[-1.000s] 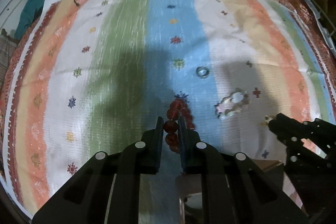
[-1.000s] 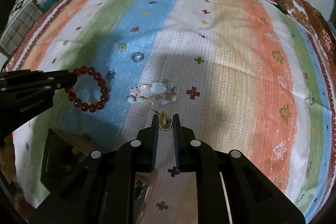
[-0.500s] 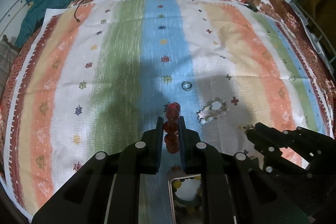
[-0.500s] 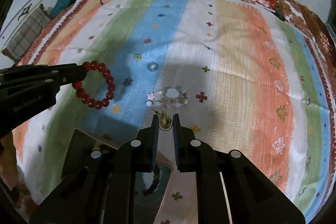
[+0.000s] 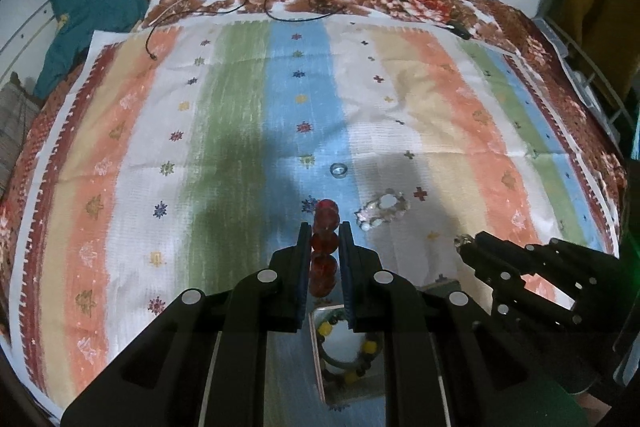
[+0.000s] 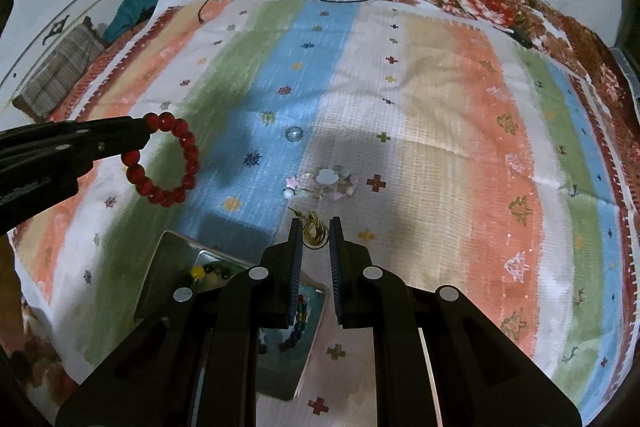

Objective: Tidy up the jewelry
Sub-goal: 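Carry the red bracelet with the left tool while the right carries the gold ring to the tin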

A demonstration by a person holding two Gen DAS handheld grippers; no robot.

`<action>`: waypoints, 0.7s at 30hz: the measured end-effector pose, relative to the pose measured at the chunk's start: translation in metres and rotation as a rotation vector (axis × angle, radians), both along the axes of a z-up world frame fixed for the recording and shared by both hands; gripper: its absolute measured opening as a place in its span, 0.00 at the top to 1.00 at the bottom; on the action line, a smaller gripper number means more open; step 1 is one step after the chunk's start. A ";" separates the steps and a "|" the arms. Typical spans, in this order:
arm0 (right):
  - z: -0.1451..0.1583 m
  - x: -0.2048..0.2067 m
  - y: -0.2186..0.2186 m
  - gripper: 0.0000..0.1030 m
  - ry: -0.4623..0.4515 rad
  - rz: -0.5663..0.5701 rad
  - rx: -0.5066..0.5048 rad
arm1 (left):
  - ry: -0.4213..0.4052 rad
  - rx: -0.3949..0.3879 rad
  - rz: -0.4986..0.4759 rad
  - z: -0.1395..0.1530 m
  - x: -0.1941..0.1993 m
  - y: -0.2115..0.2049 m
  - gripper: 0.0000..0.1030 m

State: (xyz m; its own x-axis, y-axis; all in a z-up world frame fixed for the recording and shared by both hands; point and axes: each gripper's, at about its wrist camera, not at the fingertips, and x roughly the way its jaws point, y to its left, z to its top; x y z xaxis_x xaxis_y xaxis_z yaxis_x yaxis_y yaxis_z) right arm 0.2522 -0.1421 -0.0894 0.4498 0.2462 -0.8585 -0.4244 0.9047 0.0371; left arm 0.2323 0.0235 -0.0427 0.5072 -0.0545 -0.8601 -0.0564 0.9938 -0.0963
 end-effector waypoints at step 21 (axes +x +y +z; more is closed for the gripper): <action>0.016 -0.045 -0.006 0.86 -0.022 0.026 0.024 | -0.070 0.007 -0.045 0.025 -0.058 -0.024 0.87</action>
State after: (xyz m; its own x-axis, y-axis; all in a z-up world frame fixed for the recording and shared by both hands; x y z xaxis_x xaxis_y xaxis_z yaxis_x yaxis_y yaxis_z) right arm 0.2072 -0.1477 -0.0730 0.4622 0.2780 -0.8421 -0.4484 0.8925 0.0485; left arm 0.1747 -0.0007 -0.0180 0.5632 -0.0726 -0.8231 -0.0046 0.9958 -0.0910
